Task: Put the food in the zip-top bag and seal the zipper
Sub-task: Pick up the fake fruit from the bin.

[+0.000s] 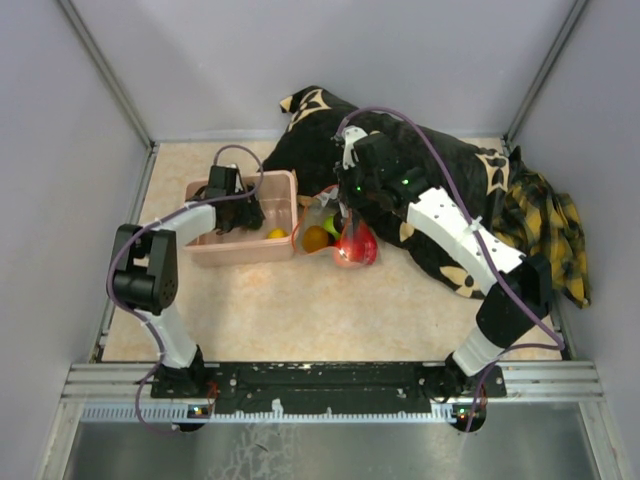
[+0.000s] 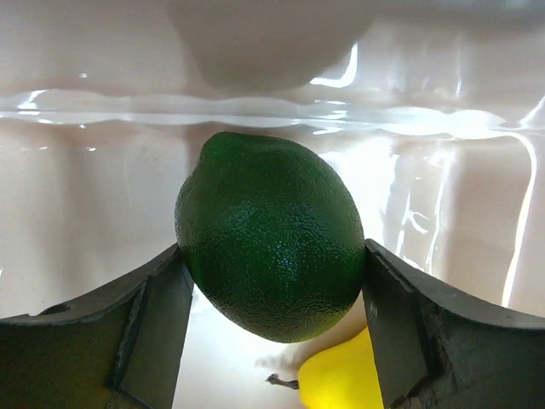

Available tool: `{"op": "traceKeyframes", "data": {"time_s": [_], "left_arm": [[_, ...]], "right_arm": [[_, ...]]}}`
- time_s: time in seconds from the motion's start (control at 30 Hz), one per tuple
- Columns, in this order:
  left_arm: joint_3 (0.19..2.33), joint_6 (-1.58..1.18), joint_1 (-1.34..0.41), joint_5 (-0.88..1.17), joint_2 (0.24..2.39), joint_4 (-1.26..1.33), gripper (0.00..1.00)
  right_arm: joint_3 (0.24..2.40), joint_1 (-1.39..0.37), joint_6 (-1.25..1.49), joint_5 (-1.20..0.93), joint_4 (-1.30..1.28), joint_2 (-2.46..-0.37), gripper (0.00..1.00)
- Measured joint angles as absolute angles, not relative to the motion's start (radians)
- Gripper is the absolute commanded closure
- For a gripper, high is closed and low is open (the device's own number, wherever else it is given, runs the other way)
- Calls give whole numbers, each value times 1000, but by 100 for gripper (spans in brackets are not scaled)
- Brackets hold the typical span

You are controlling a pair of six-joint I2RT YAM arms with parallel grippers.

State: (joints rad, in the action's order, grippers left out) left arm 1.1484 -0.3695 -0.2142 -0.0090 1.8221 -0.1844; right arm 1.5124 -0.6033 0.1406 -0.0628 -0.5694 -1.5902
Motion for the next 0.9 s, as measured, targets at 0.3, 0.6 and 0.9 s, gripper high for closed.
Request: {"op": "traceKeyframes", "data": {"time_s": [0.3,0.6,0.9], "left_arm": [[944,-359,-204,41,1640,-198,56],[740,-371,-167,37,1300,-321,57],[750,-385,-127,88,1159,-382,56]], "right_arm": [[1512,-603,130,-50,-575,-1590,100],[1512,-603,125,-56,-576,-1591,100],[1512,-603,123,-73,-572,-1591,100]]}}
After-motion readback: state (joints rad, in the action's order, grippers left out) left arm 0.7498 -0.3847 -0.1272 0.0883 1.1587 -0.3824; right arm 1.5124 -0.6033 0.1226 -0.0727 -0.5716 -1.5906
